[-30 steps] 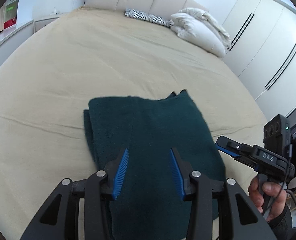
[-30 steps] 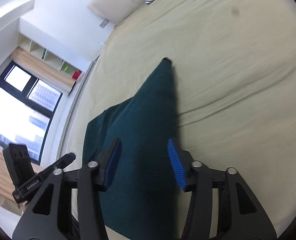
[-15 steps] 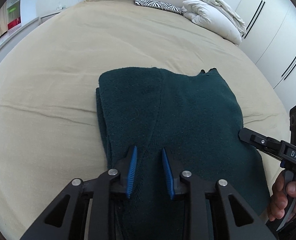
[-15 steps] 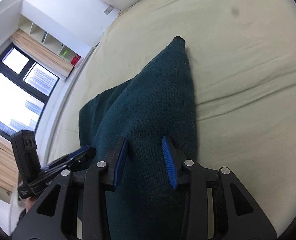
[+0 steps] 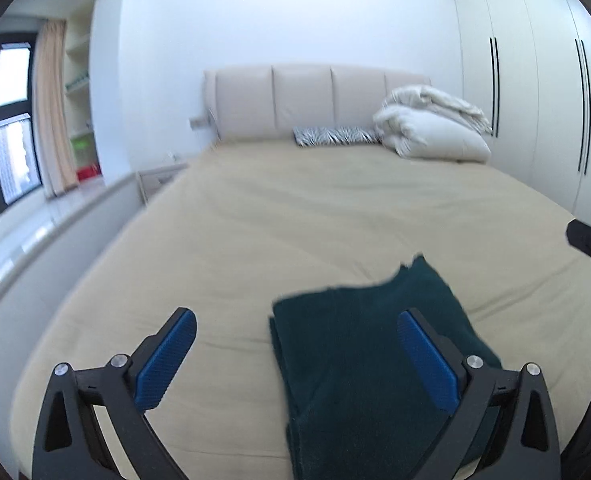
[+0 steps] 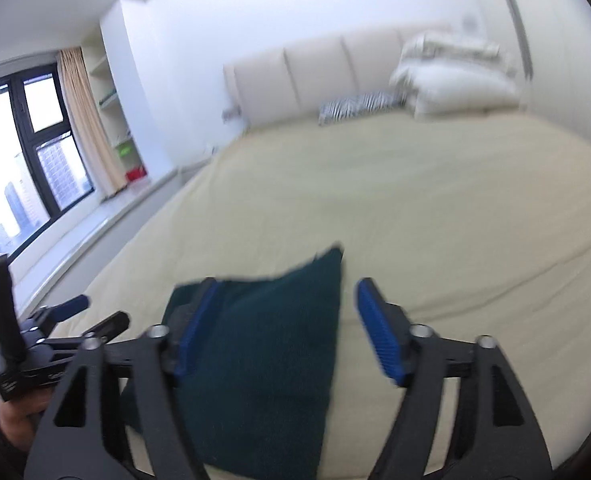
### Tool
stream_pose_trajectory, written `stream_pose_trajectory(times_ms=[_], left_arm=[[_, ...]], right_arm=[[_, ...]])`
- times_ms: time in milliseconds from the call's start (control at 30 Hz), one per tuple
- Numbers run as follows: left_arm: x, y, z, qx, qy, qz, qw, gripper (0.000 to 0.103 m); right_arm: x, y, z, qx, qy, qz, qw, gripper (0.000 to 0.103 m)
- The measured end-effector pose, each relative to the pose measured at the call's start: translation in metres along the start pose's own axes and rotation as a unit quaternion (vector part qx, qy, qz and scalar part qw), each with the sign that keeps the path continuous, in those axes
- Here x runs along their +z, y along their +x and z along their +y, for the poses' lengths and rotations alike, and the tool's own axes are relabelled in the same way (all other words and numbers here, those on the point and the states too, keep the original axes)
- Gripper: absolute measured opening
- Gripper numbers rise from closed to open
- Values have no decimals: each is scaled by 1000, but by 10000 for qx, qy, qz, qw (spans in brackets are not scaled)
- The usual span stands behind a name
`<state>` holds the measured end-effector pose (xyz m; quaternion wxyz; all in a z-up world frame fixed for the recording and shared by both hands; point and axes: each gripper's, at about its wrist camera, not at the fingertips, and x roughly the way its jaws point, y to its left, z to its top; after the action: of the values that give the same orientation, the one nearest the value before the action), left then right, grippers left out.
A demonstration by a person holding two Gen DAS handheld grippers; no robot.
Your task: Fold small clothes
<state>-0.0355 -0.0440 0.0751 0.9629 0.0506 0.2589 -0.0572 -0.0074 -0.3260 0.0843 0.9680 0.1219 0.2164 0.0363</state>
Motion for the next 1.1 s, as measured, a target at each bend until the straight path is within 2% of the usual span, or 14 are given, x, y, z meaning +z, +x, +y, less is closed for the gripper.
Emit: stream_pose_trajectory(times_ms=[100, 133, 200, 267, 367, 433, 533, 600, 667, 767, 900, 933, 1000, 1100], left_arm=[[17, -35, 3, 147, -18, -373, 9992, 103], [23, -45, 6, 137, -61, -468, 9988, 103], [35, -66, 13, 239, -249, -741, 9967, 103], [46, -86, 21, 238, -436, -1082, 9929, 103], [53, -102, 32, 85, -607, -1277, 9899, 103], [54, -103, 35, 150, -618, -1071, 9922, 103], [48, -100, 30, 311, -221, -967, 9946, 103], [42, -104, 28, 677, -19, -1003, 9926, 103], [36, -101, 29, 805, 18, -766, 9938, 103], [24, -79, 27, 679, -118, -235, 9973, 103], [-2, -39, 21, 645, -185, 718, 9952, 103], [-9, -29, 21, 620, -203, 974, 9931, 103], [-22, -18, 18, 574, -276, 1298, 9895, 103], [-37, -8, 20, 435, -468, 1675, 9838, 103]], right_arm=[[15, -38, 12, -470, -246, -808, 9953, 102], [21, -51, 16, -601, -368, -1101, 9914, 103], [31, -71, 22, -581, -564, -1462, 9859, 103], [45, -87, 24, -468, -592, -1577, 9846, 103], [57, -103, 26, -307, -568, -1600, 9850, 103], [61, -109, 26, -182, -489, -1528, 9869, 103], [61, -109, 26, -81, -389, -1237, 9915, 103], [54, -108, 32, -175, -486, -1148, 9920, 103], [49, -105, 34, -271, -613, -1097, 9917, 103], [41, -98, 36, -301, -584, -915, 9936, 103], [28, -85, 39, -422, -584, -583, 9957, 103], [23, -77, 39, -502, -628, -432, 9958, 103], [11, -52, 38, -813, -745, 200, 9937, 103], [-11, -23, 28, -868, -543, 1051, 9892, 103]])
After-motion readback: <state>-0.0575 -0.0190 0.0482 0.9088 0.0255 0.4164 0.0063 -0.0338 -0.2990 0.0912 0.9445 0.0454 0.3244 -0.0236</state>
